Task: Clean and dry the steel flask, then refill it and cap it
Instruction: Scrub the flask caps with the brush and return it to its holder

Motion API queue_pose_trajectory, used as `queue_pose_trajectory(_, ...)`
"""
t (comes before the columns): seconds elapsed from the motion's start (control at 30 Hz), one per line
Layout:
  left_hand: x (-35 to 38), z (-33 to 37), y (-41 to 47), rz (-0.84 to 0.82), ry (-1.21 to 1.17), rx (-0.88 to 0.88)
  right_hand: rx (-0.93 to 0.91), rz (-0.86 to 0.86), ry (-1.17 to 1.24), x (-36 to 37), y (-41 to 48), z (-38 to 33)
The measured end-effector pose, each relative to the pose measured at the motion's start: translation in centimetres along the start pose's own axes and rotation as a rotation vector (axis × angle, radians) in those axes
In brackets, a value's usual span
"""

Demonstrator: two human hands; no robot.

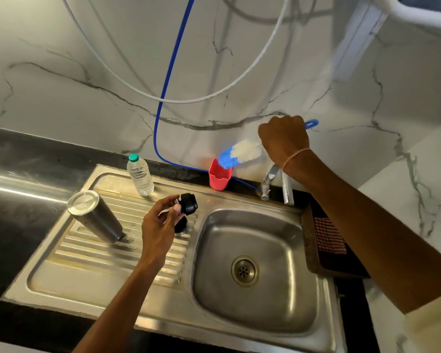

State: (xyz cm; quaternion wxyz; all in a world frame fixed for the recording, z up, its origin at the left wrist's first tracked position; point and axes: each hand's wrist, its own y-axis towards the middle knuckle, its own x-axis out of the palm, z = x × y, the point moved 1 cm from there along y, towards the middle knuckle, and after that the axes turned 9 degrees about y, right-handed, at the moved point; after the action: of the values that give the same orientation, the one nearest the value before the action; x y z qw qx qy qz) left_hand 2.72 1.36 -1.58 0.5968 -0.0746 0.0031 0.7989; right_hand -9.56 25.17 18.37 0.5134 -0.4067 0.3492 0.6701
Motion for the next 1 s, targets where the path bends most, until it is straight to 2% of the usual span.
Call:
queue_pose_trajectory(0.13,0.3,0.3,-0.1,0.008,-0.003,-0.006,0.101,-0.008,0.151,1.4,-3.5,1.0)
queue_pose_trajectory(0.43,1.1,0.4,0.9,-0.019,-0.061,-0.052,0.409,0.226,0.431,6.1,-9.6,2.3)
queue_pose_trajectory(0.57,1.8,0.7,1.2,-0.043,-0.082,-0.064,0.438,0.28,0.585,6.7,-11.2,2.1)
queue_pose_trajectory(0.7,2.3,1.2,1.5,-0.064,-0.069,-0.062,0.474,0.337,0.617,7.2,-12.2,2.1)
queue_pose_trajectory(0.87,2.9,1.9,2.0,-0.106,-0.081,-0.061,0.588,0.27,0.738,8.1,-12.9,1.7)
queue_pose_trajectory(0.93,3.2,2.2,2.3,-0.117,-0.104,-0.089,0.579,0.218,0.914,9.7,-13.3,1.1)
queue_pose_trajectory(1.0,3.7,2.6,2.6,-0.136,-0.123,-0.126,0.552,0.127,1.2,12.2,-14.2,-0.6)
